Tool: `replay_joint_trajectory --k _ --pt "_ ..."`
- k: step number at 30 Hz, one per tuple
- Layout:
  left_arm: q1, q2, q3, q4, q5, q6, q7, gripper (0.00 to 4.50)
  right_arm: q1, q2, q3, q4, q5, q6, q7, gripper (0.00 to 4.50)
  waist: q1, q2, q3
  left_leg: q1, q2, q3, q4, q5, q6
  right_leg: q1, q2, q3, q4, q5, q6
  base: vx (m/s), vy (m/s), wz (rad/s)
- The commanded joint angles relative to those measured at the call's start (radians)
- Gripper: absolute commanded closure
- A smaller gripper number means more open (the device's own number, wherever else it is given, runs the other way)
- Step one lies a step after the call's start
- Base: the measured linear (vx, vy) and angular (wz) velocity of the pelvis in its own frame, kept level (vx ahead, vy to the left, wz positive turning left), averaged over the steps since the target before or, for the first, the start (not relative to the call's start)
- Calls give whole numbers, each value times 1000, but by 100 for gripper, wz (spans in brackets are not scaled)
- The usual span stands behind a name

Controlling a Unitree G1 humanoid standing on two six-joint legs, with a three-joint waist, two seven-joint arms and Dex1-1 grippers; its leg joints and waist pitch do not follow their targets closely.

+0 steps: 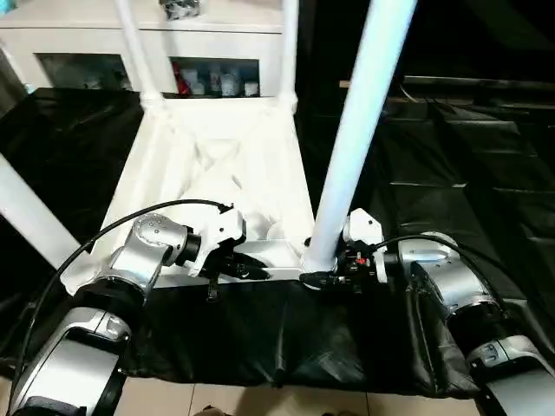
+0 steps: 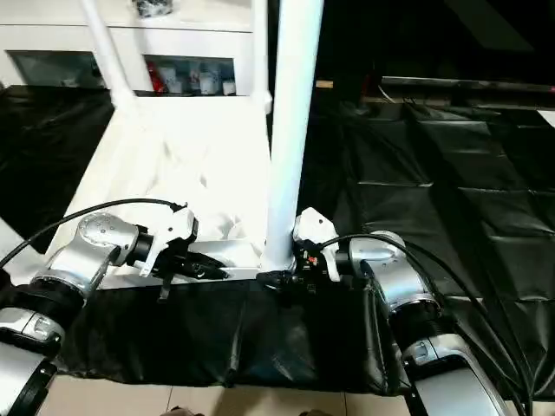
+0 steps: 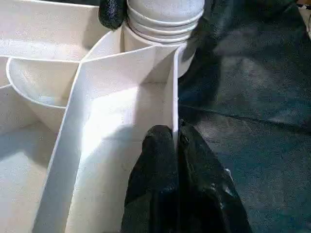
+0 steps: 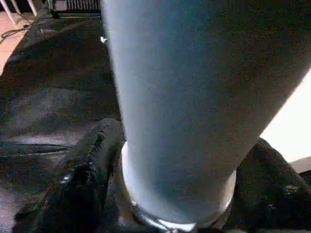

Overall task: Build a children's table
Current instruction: Rotate leg to tighten

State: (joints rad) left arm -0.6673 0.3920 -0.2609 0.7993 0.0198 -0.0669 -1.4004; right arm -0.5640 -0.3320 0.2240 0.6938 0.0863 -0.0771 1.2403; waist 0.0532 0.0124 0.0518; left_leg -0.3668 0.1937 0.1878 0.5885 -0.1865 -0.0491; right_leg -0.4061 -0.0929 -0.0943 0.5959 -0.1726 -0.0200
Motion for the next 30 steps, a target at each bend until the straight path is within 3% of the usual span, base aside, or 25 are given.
replay_joint_trajectory --k 1,5,8,11,12,13,14,15,16,17,20,21,23,24,28,29,30 --pt "10 -13 -19 9 -3 -4 -26 450 -18 8 13 15 -4 1 25 137 0 -13 -64 13 46 -7 -64 -198 72 50 -61 54 -66 -249 -239 0 0 0" --pt "6 -10 -15 20 -3 -7 -37 450 -25 10 12 19 15 16 53 169 0 -15 -66 12 46 -6 -65 -189 63 52 -60 56 -63 -235 -236 0 0 0" --pt "6 -10 -13 21 -3 -2 -31 450 -25 13 10 24 17 18 53 174 0 -17 -68 10 45 -5 -63 -166 73 54 -60 57 -58 -195 -245 0 0 0" --pt "4 -16 -7 23 -4 17 -11 450 -22 20 1 27 20 25 33 179 1 -15 -67 10 44 -4 -63 -173 72 54 -61 56 -61 -212 -244 0 0 0" --pt "-4 -30 0 33 8 35 58 450 -18 36 -21 33 24 54 -21 179 -1 -15 -67 10 45 -4 -62 -173 70 54 -60 56 -60 -212 -245 0 0 0" --pt "-9 -46 8 39 14 51 110 450 -16 49 -35 37 17 70 -82 179 0 -15 -65 13 46 -5 -65 -182 63 51 -59 56 -63 -231 -241 0 0 0" --pt "-11 -54 13 41 18 59 139 450 -14 55 -43 38 14 79 -116 179 -1 -22 -63 16 44 -4 -65 -199 52 49 -61 57 -68 -274 -231 0 0 0" --pt "-18 -97 29 43 28 94 254 450 3 86 -56 37 -20 105 -264 180 -5 -19 -60 17 44 -5 -66 -210 36 46 -62 58 -73 -314 -218 0 0 0" --pt "-19 -112 33 39 29 114 282 450 11 99 -60 32 -30 115 -312 180 -6 -20 -59 18 42 -7 -68 -226 30 45 -62 57 -78 -346 -209 0 0 0" --pt "-18 -131 37 31 29 141 314 450 22 114 -66 25 -41 127 -370 180 -11 -28 -57 19 42 -9 -70 -242 14 45 -63 56 -83 -397 -186 0 0 0" --pt "-14 -201 46 -7 31 196 418 450 47 202 -107 12 -36 176 -558 180 -22 -30 -53 18 38 -13 -73 -282 6 44 -62 53 -92 -473 -154 0 0 0" --pt "-14 -233 52 -20 30 220 461 450 50 239 -115 17 -41 185 -628 180 -25 -26 -51 24 37 -14 -73 -308 3 38 -63 54 -101 -518 -137 0 0 0" --pt "-10 -276 44 -45 35 243 501 450 44 297 -124 39 -49 184 -730 180 -33 -27 -52 22 34 -19 -74 -317 -1 38 -65 51 -107 -572 -109 0 0 0" --pt "-7 -293 37 -54 42 247 513 450 33 324 -125 55 -49 179 -764 180 -35 -17 -52 21 33 -22 -76 -326 -3 38 -64 50 -109 -575 -101 0 0 0" --pt "-1 -307 13 -60 55 238 512 450 23 356 -102 47 -66 117 -750 180 -42 -23 -53 24 31 -20 -75 -352 11 33 -62 50 -116 -566 -98 0 0 0" --pt "0 -301 2 -59 65 227 505 450 21 353 -100 36 -76 83 -756 124 -45 -19 -55 23 32 -19 -76 -350 19 34 -61 50 -115 -545 -104 0 0 0" --pt "1 -292 -1 -54 69 221 500 450 21 343 -104 28 -74 59 -746 110 -45 -19 -56 24 32 -19 -76 -348 21 33 -61 51 -115 -531 -108 0 0 0"
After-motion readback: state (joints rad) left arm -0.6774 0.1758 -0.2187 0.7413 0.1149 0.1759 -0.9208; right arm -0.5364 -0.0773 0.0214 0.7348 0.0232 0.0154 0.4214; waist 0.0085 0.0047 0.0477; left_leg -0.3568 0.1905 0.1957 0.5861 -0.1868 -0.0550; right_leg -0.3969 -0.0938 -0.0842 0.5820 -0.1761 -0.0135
